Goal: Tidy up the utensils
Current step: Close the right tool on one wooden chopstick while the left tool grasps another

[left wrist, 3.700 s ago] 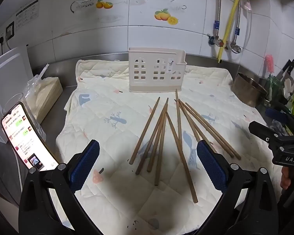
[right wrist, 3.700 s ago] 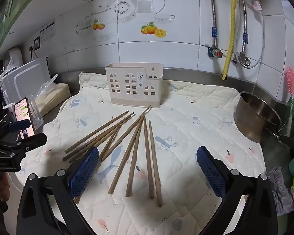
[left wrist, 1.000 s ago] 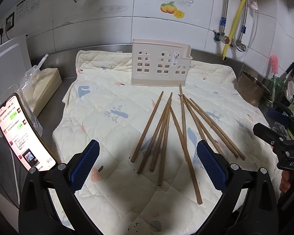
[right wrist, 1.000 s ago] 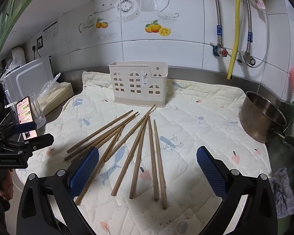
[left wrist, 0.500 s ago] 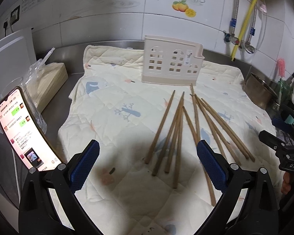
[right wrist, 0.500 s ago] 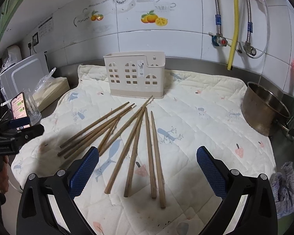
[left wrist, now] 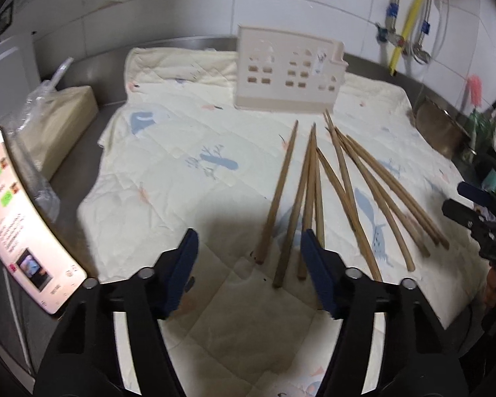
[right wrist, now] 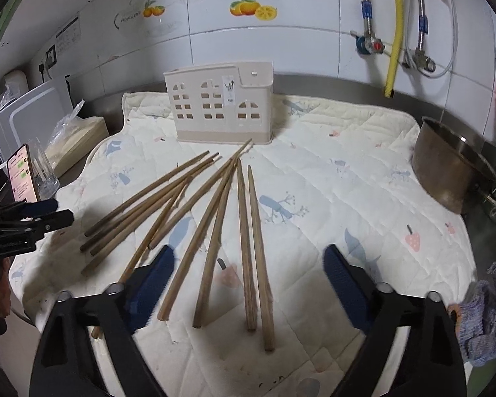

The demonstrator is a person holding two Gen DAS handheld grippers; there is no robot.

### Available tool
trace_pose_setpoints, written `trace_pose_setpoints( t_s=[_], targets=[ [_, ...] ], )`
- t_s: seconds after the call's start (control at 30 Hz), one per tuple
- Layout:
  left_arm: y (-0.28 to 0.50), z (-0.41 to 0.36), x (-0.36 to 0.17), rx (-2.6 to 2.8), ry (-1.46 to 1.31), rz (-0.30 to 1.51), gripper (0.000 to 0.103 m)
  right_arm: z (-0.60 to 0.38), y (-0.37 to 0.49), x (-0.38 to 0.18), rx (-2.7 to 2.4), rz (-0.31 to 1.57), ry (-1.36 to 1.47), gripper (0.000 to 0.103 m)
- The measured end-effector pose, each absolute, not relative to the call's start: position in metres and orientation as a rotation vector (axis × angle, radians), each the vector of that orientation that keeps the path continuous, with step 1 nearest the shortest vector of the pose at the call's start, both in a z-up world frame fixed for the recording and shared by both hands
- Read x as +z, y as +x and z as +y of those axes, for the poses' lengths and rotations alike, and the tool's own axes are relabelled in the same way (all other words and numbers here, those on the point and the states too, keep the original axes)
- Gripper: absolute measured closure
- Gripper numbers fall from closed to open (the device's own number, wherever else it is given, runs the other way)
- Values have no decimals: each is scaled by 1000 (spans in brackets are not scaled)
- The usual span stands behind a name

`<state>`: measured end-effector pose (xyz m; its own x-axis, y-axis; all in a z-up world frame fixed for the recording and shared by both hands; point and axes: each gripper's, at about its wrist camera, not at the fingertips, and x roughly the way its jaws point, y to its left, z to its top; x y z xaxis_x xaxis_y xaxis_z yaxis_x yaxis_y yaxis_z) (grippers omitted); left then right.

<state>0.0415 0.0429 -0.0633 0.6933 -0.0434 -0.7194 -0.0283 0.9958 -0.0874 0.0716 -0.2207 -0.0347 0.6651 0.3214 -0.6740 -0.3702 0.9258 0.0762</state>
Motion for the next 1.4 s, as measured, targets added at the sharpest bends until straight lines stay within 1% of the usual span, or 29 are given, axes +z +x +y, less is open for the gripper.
trace_pose_setpoints(
  t_s=[0.03, 0.1, 0.13, 0.17, 0.3, 0.33, 0.4, 0.5, 0.6, 0.73, 0.77, 0.93, 0.97, 1.07, 1.13, 1.2, 1.3, 1.4],
  targets=[
    [44, 41, -65, -19, -86, 809, 47, -221, 72, -36, 389, 752, -70, 20],
    [49, 39, -68, -34, -78, 820, 57, -222, 75, -41, 389, 765, -66, 26],
    [53, 39, -70, -44, -79, 828, 61, -223, 76, -42, 392, 771, -62, 27],
    [56, 38, -72, -50, -79, 834, 67, -223, 78, -43, 392, 776, -59, 28],
    [67, 34, -77, -78, -66, 851, 78, -225, 82, -49, 394, 793, -48, 36],
    [70, 33, -78, -83, -63, 856, 79, -226, 83, -51, 395, 799, -45, 36],
    [76, 31, -81, -91, -59, 866, 81, -226, 86, -54, 395, 809, -41, 41],
    [82, 28, -85, -103, -53, 877, 84, -227, 88, -57, 399, 820, -34, 44],
    [88, 27, -89, -108, -47, 889, 90, -227, 90, -59, 402, 825, -29, 49],
    [92, 25, -91, -109, -34, 897, 93, -228, 92, -61, 406, 833, -19, 54],
    [93, 25, -92, -105, -29, 900, 94, -228, 92, -61, 409, 835, -16, 57],
    [96, 25, -96, -100, -24, 906, 94, -224, 93, -66, 422, 847, -23, 64],
    [96, 25, -96, -99, -23, 905, 94, -223, 93, -66, 425, 849, -24, 67],
    [97, 25, -96, -96, -18, 900, 94, -223, 94, -68, 424, 854, -26, 69],
    [97, 24, -96, -96, -15, 896, 94, -223, 95, -68, 426, 858, -25, 72],
    [97, 24, -96, -96, -14, 894, 94, -224, 96, -69, 426, 863, -27, 77],
    [96, 24, -95, -98, -10, 889, 95, -225, 96, -71, 421, 869, -25, 86],
    [94, 23, -95, -100, -12, 889, 95, -225, 96, -72, 421, 871, -24, 90]
  ],
)
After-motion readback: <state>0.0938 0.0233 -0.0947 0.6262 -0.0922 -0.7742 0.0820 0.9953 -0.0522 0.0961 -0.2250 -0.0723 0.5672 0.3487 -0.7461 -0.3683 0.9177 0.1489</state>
